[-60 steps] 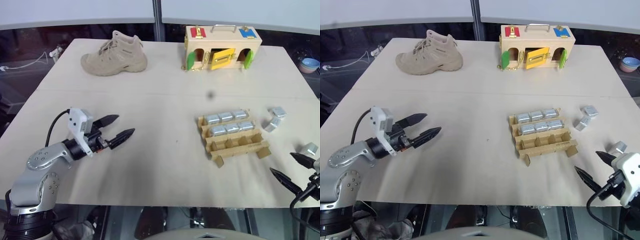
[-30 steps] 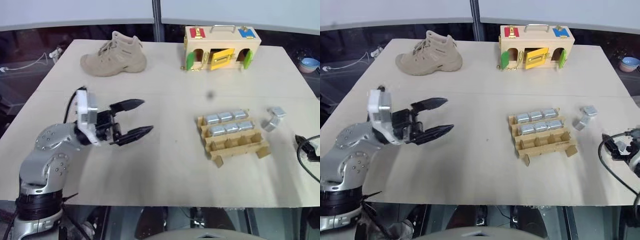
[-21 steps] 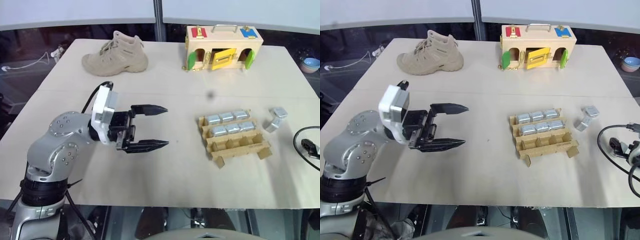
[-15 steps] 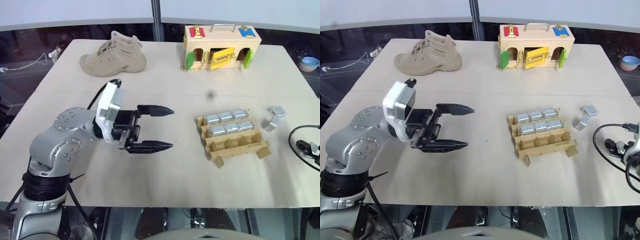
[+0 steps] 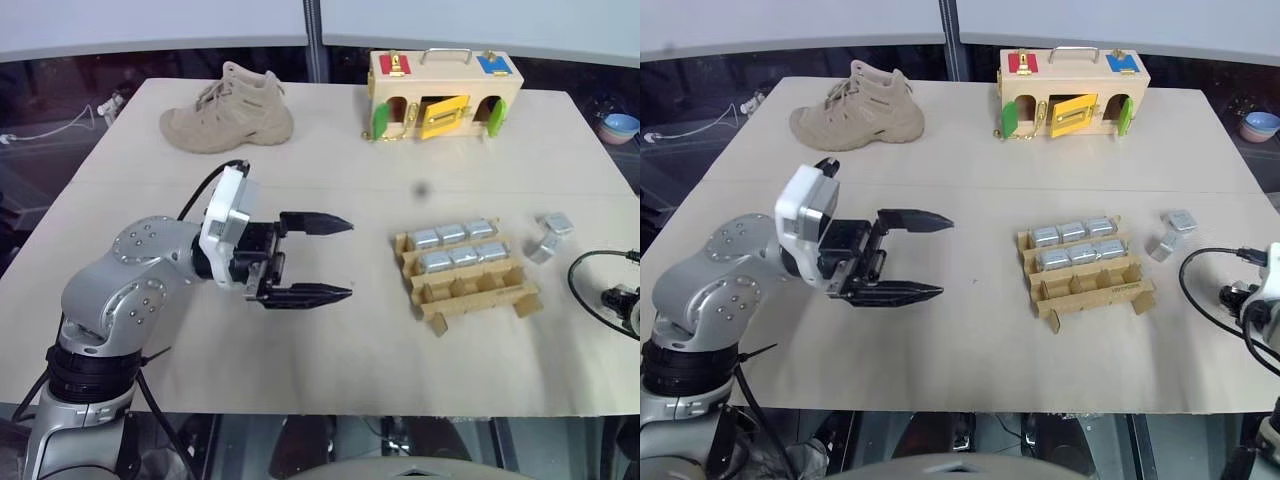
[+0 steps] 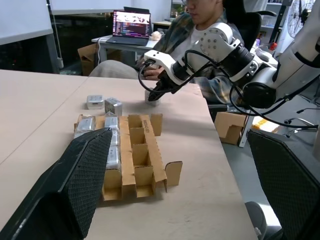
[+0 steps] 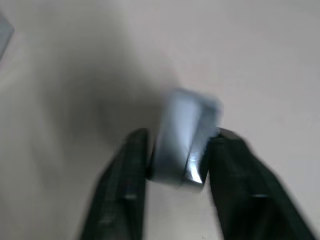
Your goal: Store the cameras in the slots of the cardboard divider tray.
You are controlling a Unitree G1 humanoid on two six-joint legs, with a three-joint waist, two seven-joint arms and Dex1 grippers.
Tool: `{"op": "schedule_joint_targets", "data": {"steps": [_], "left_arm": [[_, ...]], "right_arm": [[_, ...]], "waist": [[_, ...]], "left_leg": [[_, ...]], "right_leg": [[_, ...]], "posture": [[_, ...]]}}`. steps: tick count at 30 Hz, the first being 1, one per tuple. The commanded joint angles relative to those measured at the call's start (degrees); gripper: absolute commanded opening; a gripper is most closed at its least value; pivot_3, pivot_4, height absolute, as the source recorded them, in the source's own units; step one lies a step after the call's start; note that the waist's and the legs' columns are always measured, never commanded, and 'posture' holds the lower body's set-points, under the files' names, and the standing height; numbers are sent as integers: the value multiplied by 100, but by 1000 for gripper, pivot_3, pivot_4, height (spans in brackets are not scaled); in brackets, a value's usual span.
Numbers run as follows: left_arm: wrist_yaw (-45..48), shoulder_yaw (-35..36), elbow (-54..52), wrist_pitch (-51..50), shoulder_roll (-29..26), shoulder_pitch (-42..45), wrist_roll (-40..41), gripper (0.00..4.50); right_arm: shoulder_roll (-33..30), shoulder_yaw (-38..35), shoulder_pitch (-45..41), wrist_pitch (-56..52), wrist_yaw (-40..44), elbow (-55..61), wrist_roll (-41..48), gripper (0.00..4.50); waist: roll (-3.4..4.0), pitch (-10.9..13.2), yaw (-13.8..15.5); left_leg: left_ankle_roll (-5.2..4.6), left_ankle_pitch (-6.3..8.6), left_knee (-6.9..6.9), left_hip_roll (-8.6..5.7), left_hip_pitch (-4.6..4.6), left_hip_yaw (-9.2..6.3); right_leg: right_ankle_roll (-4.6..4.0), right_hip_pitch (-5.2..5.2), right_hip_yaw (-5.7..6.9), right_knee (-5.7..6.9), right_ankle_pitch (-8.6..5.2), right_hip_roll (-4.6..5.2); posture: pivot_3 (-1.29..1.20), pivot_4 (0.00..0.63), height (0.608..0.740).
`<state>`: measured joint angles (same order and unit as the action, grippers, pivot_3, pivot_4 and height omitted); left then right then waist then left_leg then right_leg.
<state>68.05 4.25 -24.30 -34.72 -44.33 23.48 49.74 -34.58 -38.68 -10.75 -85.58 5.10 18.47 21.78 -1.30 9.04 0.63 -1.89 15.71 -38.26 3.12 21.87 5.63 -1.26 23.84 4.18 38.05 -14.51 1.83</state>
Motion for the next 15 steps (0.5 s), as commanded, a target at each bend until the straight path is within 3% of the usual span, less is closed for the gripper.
{"op": "schedule_joint_targets", "data": {"steps": [1, 7, 12, 15], "left_arm": [[-122, 197, -252, -9, -53, -35, 112, 4500], [-276, 280, -269, 33, -35, -183, 89, 4500], [-403, 387, -296, 180, 35, -495, -12, 4500], [-436, 482, -291, 524, 99, -758, -257, 4500]], "right_arm": [[-191, 27, -50, 48, 102, 4, -115, 764], [-769, 442, 323, 967, 859, 73, -80, 764], [-1280, 720, 722, 3897, 3255, 431, 319, 764], [-1609, 1083, 610, 4959, 4309, 313, 402, 764]], "waist": [[0, 0, 2], [1, 1, 3], [6, 4, -41], [1, 7, -68]], "left_leg": [[0, 0, 0, 0, 0, 0], [0, 0, 1, 0, 1, 0], [-1, 1, 4, 0, -4, -1], [0, 0, 4, 1, -7, -4]], "right_leg": [[0, 0, 0, 0, 0, 0], [0, 1, -1, -2, 0, 1], [1, 1, -10, -4, 0, -5], [1, 0, -11, -4, 0, -7]], "posture": [[0, 150, 740], [0, 150, 740], [0, 150, 740], [0, 150, 740]]}}
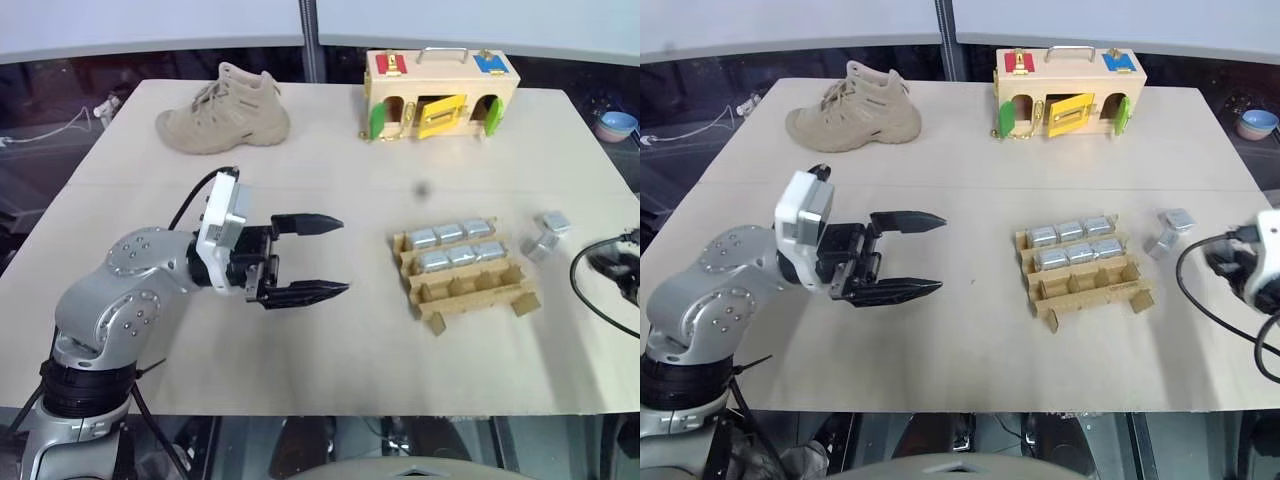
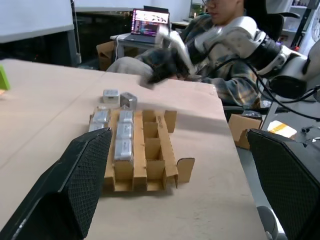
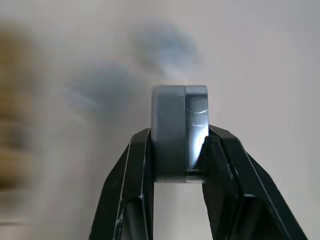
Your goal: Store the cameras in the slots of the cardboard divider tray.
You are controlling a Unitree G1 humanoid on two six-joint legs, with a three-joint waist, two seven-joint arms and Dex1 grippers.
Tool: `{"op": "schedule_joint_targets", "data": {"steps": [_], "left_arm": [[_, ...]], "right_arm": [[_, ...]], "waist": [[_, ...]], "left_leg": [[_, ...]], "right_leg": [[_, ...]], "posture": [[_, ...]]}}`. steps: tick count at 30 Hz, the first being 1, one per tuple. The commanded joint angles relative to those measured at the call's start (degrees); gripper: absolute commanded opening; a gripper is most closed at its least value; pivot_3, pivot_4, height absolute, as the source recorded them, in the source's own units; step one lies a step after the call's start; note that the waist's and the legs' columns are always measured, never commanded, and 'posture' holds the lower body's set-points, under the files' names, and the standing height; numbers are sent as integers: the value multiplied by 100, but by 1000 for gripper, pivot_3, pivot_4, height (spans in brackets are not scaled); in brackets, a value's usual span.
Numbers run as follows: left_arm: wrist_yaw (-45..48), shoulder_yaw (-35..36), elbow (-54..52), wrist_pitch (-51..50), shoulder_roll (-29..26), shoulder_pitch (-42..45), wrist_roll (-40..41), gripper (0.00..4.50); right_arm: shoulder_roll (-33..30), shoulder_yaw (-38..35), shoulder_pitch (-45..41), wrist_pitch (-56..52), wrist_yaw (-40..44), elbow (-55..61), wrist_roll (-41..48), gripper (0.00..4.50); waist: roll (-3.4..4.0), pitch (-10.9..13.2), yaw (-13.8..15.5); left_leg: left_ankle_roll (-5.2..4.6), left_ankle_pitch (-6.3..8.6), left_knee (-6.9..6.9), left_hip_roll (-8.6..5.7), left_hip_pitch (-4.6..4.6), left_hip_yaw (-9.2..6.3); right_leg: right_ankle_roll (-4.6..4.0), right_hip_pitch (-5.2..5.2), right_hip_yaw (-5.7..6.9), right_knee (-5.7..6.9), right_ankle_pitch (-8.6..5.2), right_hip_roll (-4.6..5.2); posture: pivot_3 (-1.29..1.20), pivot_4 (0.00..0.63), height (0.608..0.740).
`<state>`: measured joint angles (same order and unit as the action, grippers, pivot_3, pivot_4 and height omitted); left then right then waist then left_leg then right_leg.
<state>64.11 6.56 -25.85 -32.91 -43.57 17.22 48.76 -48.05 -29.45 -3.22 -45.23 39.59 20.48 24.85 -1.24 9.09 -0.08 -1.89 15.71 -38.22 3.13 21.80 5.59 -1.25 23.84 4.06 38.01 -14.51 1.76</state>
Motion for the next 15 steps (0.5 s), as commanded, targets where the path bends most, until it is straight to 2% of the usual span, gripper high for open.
{"op": "schedule_joint_targets", "data": {"steps": [1, 7, 11, 15], "left_arm": [[-90, 324, -108, 499, 122, -229, -205, 4500], [-28, 570, -112, 868, 218, -685, -256, 4500], [51, 695, -180, 913, 154, -937, -163, 4500], [153, 773, -207, 884, 90, -1086, -51, 4500]], "right_arm": [[-370, 357, -270, 1195, 1134, 43, 103, 764], [-554, 1108, -802, 2701, 2366, -509, 31, 764], [-602, 1537, -914, 3111, 2869, -506, 39, 764], [-501, 2146, -903, 3373, 3030, -193, -138, 764]], "waist": [[-7, 3, 4], [-15, 8, 9], [-14, 8, 74], [-14, 8, 85]], "left_leg": [[0, 0, 0, 1, 2, -4], [0, 0, -3, 1, 3, -3], [-1, 0, -3, 0, 6, -1], [-1, 0, -4, 1, 5, -4]], "right_leg": [[0, -1, 6, 0, 0, 0], [-1, -1, 5, -2, 1, 4], [-2, 0, 8, -5, 1, 10], [-2, -1, 12, -3, 1, 12]], "posture": [[0, 150, 740], [0, 150, 740], [0, 150, 740], [0, 150, 740]]}}
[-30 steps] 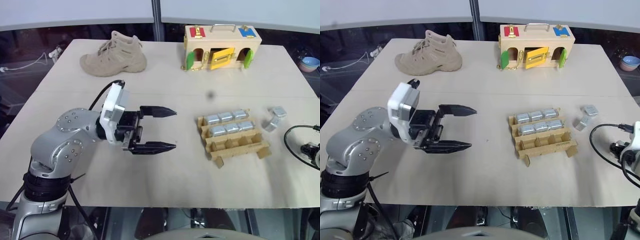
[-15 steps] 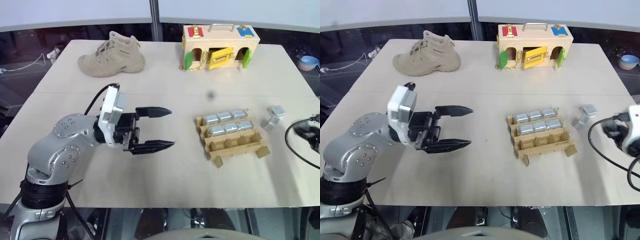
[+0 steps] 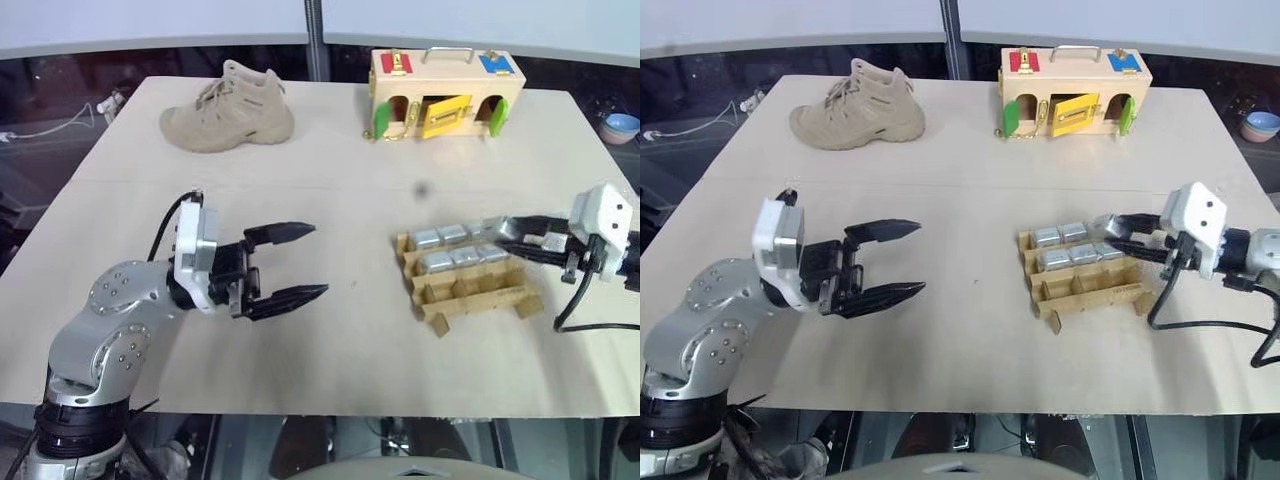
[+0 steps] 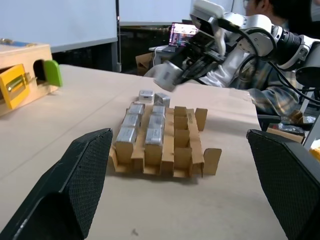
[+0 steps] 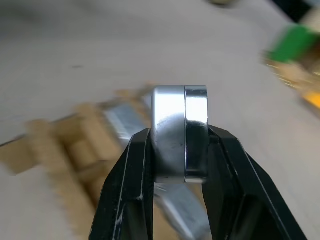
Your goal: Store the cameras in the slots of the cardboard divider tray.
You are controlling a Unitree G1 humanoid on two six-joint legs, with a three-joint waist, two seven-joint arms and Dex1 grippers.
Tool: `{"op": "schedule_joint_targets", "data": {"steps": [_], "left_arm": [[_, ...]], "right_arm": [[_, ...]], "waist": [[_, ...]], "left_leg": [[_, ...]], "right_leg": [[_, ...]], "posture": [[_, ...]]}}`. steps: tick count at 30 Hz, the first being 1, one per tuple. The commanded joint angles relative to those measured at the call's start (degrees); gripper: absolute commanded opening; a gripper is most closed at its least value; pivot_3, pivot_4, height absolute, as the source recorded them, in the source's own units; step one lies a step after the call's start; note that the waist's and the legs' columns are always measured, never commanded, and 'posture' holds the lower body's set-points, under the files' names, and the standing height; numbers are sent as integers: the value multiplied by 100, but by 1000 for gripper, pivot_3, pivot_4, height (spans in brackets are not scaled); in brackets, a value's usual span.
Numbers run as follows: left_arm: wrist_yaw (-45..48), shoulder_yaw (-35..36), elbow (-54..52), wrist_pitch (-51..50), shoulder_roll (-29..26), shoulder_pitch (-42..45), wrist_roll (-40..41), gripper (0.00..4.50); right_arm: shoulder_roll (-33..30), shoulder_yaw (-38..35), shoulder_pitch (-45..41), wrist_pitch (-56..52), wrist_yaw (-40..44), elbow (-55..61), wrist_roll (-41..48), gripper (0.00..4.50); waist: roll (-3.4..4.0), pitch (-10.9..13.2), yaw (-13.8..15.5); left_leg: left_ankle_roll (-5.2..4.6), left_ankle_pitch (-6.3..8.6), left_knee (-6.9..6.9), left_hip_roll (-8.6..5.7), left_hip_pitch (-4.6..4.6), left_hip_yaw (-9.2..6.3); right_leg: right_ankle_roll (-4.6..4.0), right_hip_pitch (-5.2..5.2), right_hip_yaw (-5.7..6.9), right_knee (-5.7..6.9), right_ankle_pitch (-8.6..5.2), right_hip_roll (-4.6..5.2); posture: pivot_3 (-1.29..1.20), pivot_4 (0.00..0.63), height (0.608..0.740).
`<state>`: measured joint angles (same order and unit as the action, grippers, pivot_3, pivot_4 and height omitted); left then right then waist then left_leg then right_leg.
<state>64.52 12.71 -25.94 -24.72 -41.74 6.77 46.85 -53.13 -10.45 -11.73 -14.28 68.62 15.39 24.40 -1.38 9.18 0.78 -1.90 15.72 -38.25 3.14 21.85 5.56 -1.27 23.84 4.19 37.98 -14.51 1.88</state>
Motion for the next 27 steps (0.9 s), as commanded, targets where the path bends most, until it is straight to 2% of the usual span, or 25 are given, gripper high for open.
{"op": "schedule_joint_targets", "data": {"steps": [1, 9, 20, 27], "left_arm": [[148, 168, -205, 74, -105, -80, 146, 4500], [582, 493, -121, -11, -369, -455, 434, 4500], [355, 554, -342, -55, -355, -658, 544, 4500], [249, 572, -430, -48, -344, -727, 561, 4500]], "right_arm": [[42, 371, -41, 337, 131, 357, -147, 764], [145, 913, -6, 933, 251, 124, -544, 764], [142, 1293, -14, 2056, 532, -723, -1098, 764], [329, 1629, -375, 2265, 464, -947, -1338, 764]], "waist": [[0, 0, -1], [2, 1, -1], [2, 1, -1], [2, 1, -4]], "left_leg": [[0, 0, 0, 0, -1, 0], [0, 0, -3, 0, 0, 0], [0, 0, -5, 1, -1, -1], [1, 0, -7, 1, -7, -1]], "right_leg": [[0, 0, 0, 0, 0, 0], [0, 0, 3, 1, 0, 2], [-1, -2, 5, 2, 0, 2], [-2, -7, 5, 4, 0, 2]], "posture": [[0, 150, 740], [0, 150, 740], [0, 150, 740], [0, 150, 740]]}}
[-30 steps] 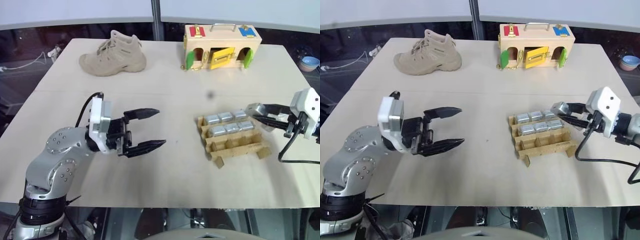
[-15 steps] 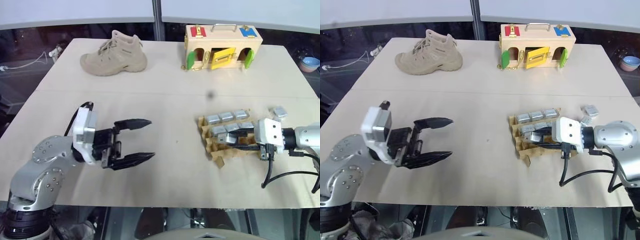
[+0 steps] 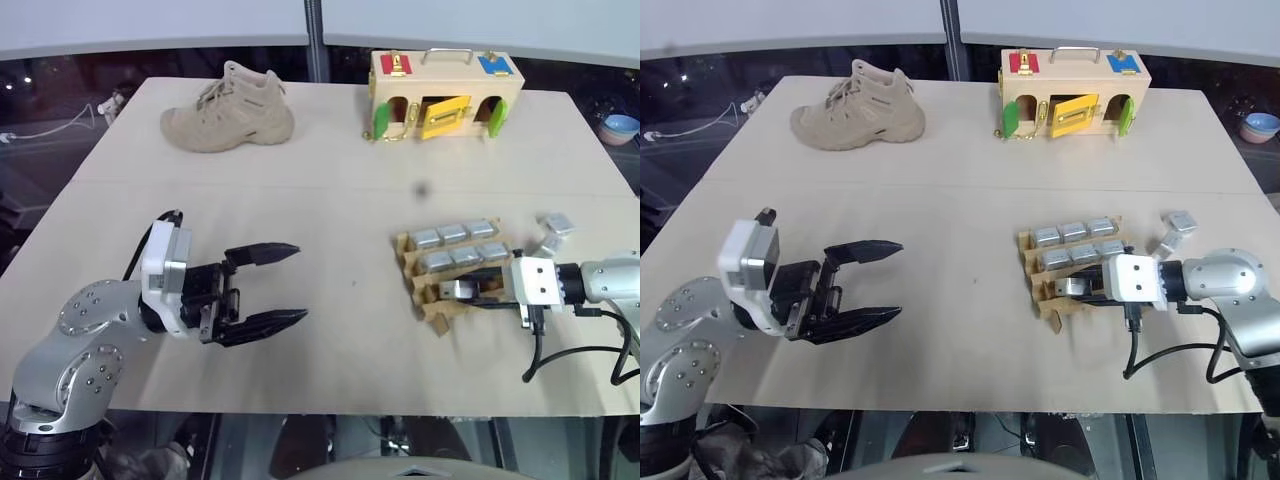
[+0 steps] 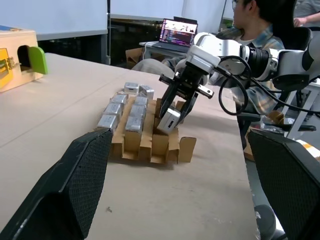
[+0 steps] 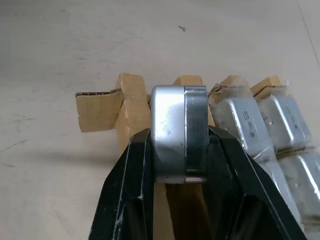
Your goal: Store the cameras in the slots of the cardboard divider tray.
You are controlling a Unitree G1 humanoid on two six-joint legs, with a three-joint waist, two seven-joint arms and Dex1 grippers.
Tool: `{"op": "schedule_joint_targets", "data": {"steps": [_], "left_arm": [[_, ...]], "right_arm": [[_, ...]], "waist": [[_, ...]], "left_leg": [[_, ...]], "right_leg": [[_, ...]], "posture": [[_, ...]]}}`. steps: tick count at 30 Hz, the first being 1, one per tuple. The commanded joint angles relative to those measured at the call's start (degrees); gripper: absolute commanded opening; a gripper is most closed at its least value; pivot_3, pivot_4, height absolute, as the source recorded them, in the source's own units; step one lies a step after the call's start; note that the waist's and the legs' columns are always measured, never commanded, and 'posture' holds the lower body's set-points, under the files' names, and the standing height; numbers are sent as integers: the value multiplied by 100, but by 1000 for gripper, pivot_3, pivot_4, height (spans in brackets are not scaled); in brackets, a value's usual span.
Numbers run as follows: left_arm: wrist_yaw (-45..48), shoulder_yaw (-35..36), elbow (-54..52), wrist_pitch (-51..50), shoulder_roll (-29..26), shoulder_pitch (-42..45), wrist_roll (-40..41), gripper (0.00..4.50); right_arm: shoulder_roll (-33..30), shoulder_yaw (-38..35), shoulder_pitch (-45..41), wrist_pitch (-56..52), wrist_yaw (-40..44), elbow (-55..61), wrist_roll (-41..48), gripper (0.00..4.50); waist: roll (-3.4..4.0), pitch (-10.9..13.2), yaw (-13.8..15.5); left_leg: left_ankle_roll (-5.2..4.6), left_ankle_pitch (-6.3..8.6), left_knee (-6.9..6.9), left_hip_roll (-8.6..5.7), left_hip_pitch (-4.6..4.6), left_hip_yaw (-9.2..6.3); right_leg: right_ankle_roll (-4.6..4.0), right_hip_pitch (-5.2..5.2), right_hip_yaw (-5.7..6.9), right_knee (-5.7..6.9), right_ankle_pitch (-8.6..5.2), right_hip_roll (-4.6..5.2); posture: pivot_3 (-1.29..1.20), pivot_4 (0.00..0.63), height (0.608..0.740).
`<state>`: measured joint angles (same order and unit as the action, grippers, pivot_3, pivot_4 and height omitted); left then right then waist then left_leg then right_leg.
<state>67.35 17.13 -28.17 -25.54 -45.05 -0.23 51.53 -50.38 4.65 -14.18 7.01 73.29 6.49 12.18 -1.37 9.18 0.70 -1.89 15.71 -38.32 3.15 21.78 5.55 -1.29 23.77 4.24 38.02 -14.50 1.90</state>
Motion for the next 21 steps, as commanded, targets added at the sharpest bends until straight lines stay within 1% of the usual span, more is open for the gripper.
{"op": "schedule_joint_targets", "data": {"steps": [1, 4, 10, 12, 13, 14, 15, 16, 17, 21], "left_arm": [[-46, 130, -218, 36, -12, -35, 93, 4500], [-81, 132, -255, 40, -4, -61, 101, 4500], [-127, 136, -296, 50, -4, -96, 113, 4500], [-129, 134, -302, 57, -5, -105, 111, 4500], [-129, 127, -303, 62, -3, -106, 106, 4500], [-134, 120, -309, 64, 3, -107, 107, 4500], [-139, 116, -314, 67, 8, -110, 106, 4500], [-133, 117, -315, 72, 7, -114, 105, 4500], [-136, 122, -312, 80, 11, -115, 102, 4500], [-161, 109, -288, 115, 38, -98, 57, 4500]], "right_arm": [[71, 153, -176, 188, -10, -103, -171, 764], [109, 240, -308, 235, -4, -185, -256, 764], [-61, 396, -323, 111, 393, -76, -147, 764], [-62, 376, -426, -48, 334, -69, -146, 1844], [-24, 340, -496, -57, 245, -92, -168, 1945], [70, 238, -563, -83, 37, -97, -171, 2163], [140, 137, -606, -148, -132, -73, -151, 2773], [131, 10, -628, -369, -223, 60, -31, 2963], [95, -161, -624, -637, -340, 258, 137, 3472], [-50, -1085, -384, -2193, -1019, 1360, 1132, 3472]], "waist": [[1, 0, 4], [1, 0, 5], [1, 0, 3], [1, 0, 10], [1, 0, 12], [0, 0, 16], [0, 0, 15], [0, 0, 9], [2, 1, 6], [10, 6, 13]], "left_leg": [[0, 0, 0, 0, 0, 0], [0, 0, 0, 0, 2, -1], [0, 0, 0, 0, 0, -1], [0, 0, 0, 0, 2, -3], [0, 0, 0, 0, 3, -4], [0, 0, 0, 0, 3, -4], [0, 0, 0, 0, 6, -5], [0, 0, 0, -1, 7, -5], [0, 0, 0, -1, 5, -4], [1, 0, 0, 0, 7, -4]], "right_leg": [[0, 0, 0, 1, 0, 0], [-10, 0, 1, 0, 5, 0], [-14, 0, 2, 1, 8, 0], [-18, 0, 4, 0, 9, 0], [-19, 0, 5, 0, 10, 0], [-19, 0, 6, -1, 10, 0], [-22, 0, 8, -4, 11, 1], [-22, 0, 8, -4, 11, 2], [-21, 0, 7, -2, 11, 3], [-22, 2, 7, 1, 12, 3]], "posture": [[0, 150, 740], [0, 150, 740], [0, 150, 740], [0, 150, 740], [0, 150, 740], [0, 150, 740], [0, 150, 740], [0, 150, 740], [0, 150, 740], [0, 150, 740]]}}
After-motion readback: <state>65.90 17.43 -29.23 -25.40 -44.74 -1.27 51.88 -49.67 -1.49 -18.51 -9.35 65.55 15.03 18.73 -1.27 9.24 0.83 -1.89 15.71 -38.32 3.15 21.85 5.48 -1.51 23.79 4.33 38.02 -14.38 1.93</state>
